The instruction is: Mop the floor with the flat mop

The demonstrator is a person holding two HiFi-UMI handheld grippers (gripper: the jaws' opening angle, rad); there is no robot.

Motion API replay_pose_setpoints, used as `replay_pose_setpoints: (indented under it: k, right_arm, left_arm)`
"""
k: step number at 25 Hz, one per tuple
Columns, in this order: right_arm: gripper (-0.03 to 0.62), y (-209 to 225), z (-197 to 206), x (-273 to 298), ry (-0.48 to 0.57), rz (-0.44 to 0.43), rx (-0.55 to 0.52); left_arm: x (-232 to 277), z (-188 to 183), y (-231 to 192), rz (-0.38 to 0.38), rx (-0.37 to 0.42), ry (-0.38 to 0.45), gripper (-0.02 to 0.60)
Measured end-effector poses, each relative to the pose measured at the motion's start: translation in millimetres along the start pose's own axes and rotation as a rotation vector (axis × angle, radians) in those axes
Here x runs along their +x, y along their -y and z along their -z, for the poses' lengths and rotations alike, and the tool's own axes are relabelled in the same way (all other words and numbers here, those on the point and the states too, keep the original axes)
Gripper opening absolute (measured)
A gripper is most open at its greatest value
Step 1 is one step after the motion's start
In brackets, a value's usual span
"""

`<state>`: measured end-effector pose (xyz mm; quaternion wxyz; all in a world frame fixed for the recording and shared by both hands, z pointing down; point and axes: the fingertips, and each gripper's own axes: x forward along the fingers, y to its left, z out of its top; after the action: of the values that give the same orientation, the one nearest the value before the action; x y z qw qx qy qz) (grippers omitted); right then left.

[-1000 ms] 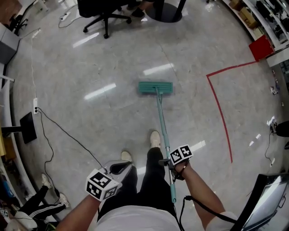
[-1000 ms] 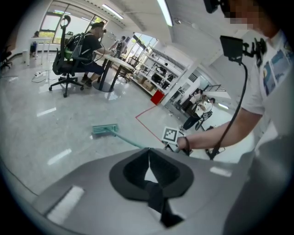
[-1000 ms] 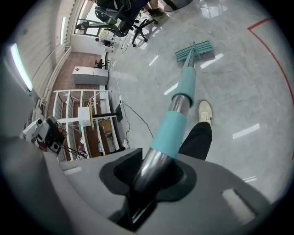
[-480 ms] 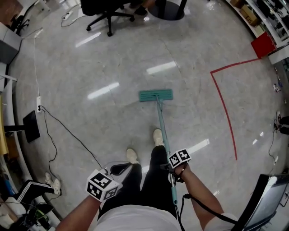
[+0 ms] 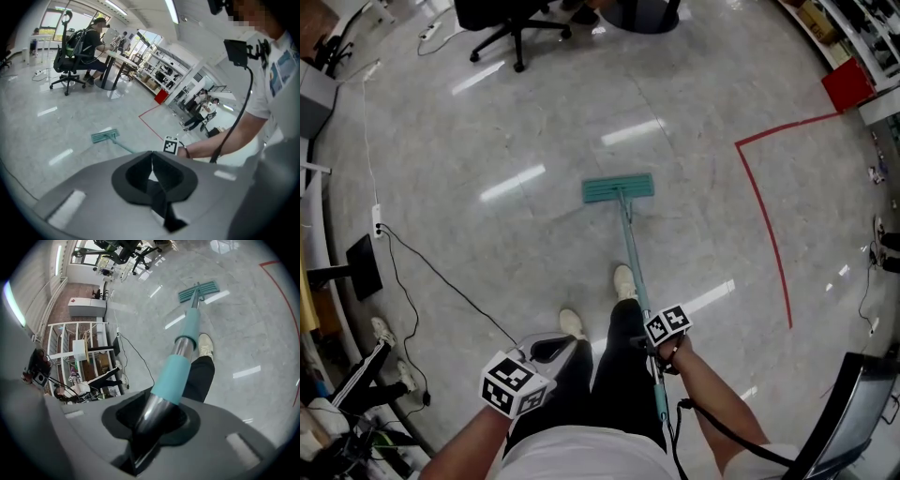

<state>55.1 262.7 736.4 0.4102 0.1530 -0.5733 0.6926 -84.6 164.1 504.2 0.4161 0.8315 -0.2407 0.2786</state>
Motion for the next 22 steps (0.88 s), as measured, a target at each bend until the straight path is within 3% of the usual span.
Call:
replay_pose_setpoints:
  k: [22]
  right_arm:
    - [0.097,5,-139,-51,0.003,-0.003,-0.045]
  left_arm:
    - [41,-74,-17,0.001,-0.029,-0.012,0.006]
